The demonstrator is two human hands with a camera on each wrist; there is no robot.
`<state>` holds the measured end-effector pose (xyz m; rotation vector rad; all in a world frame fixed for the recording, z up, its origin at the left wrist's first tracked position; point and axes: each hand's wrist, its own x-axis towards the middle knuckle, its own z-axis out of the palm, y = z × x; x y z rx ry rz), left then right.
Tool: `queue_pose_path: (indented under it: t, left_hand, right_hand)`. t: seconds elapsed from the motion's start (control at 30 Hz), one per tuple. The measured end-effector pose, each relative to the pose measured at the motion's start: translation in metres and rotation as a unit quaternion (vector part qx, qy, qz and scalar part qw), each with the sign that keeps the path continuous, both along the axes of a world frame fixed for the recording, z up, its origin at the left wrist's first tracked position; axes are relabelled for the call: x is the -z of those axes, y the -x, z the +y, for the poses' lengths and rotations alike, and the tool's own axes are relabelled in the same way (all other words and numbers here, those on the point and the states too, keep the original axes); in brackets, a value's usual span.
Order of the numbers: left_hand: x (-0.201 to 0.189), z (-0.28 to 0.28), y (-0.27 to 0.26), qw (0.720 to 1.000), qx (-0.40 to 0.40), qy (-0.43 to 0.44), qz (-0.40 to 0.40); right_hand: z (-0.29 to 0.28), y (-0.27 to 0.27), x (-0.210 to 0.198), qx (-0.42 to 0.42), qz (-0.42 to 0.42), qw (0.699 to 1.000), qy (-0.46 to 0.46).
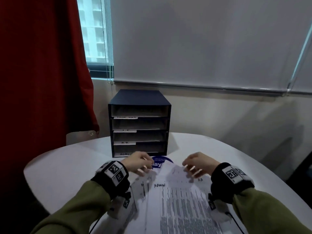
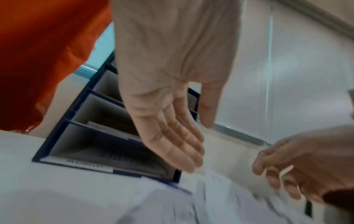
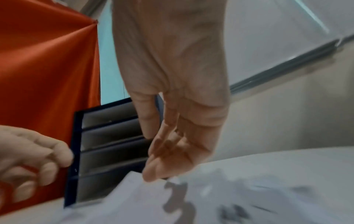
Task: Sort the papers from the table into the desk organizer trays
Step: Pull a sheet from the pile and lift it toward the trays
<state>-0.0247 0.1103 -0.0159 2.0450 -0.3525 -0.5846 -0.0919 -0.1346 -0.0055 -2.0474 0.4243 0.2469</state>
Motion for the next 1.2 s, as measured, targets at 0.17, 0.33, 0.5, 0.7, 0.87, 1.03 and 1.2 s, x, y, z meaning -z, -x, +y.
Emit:
queue_pose_path:
  t: [0.17,0.33,0.5,0.7,0.87,1.03,1.2]
  left_hand:
    - [0.04,-0.023,0.023,0.975,0.048,-0.203,-0.077]
    - [0.045,-0.026,0.038,0.972,-0.028,-0.189,-0.139]
    - [0.044,-0.025,0.051,0.962,-0.039,-0.194,-0.188]
    - [0.032,-0.019,0.057,0.965,0.037,-0.175,-0.194]
    - [0.026,-0.011,0.051,0.987,0.097,-0.087,-0.098]
    - [0.038,-0.026,0.045,0.965,0.03,-0.167,-0.198]
    - [0.043,-0.039,0.04,0.922,0.012,-0.247,-0.299]
  right_hand:
    - [-0.027,0.059,0.026,0.026,0.095,0.983,0.153]
    - [-0.034,0.083,0.037,0.055,0.105,0.982,0.144]
    - [-0.029,0.096,0.033,0.074,0.095,0.985,0.121]
    - [-0.033,0.089,0.045,0.088,0.047,0.991,0.093]
    - [-0.039,0.093,0.049,0.081,0.048,0.993,0.067]
    - [-0.039,0.095,0.055,0.097,0.054,0.993,0.049]
    - [-0.044,0.087,0.055,0.088,0.021,0.994,0.061]
